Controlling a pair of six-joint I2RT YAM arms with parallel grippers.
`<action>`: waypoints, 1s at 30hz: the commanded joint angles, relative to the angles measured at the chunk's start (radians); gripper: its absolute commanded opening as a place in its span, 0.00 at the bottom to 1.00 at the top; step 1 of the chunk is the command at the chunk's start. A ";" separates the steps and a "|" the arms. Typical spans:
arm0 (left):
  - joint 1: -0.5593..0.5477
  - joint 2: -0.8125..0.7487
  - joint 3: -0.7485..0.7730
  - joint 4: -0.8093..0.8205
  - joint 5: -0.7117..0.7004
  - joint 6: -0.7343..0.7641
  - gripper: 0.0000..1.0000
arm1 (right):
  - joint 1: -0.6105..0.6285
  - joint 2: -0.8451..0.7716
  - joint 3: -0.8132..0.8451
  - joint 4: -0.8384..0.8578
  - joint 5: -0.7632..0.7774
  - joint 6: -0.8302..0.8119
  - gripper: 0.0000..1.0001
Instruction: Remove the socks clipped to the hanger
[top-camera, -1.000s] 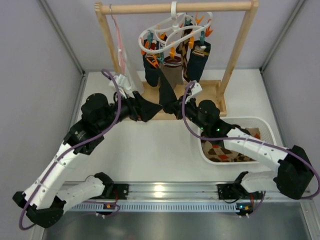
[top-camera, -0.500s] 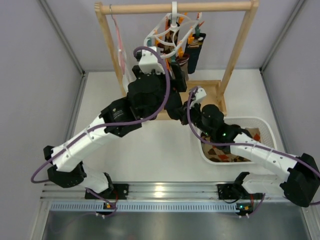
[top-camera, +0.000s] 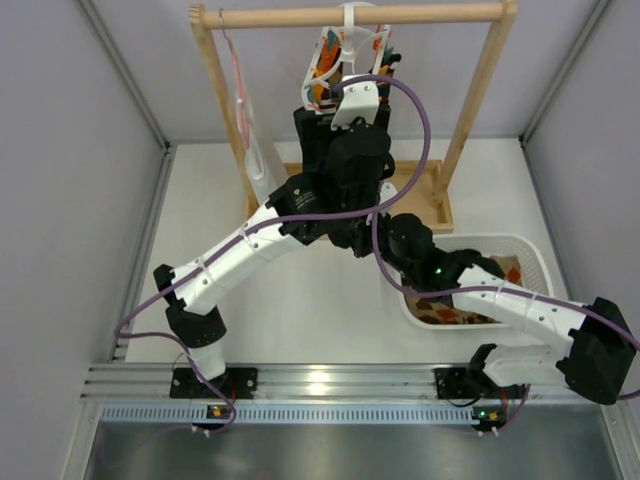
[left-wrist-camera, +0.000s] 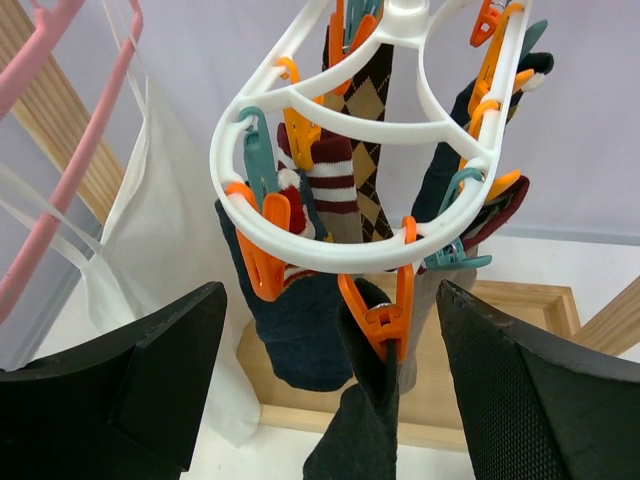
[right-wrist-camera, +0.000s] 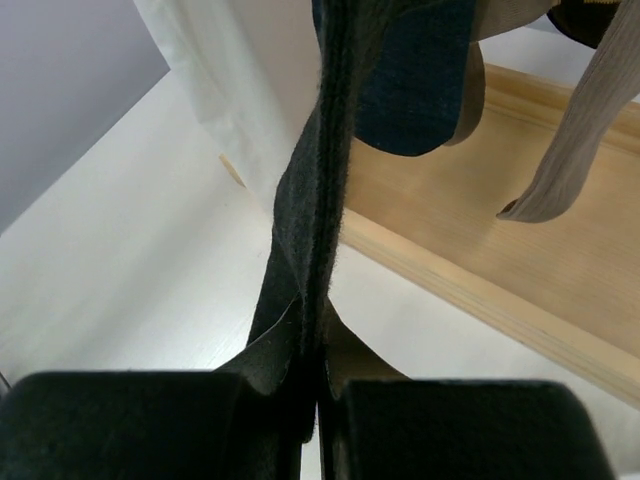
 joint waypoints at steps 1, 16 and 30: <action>0.004 0.008 0.060 0.005 -0.051 0.062 0.86 | 0.041 0.009 0.066 0.000 0.017 -0.017 0.00; 0.068 -0.001 0.006 0.002 0.067 -0.007 0.68 | 0.072 0.035 0.055 0.054 -0.003 -0.008 0.00; 0.108 -0.007 -0.074 0.003 0.031 -0.021 0.63 | 0.094 0.062 0.066 0.046 0.052 -0.025 0.00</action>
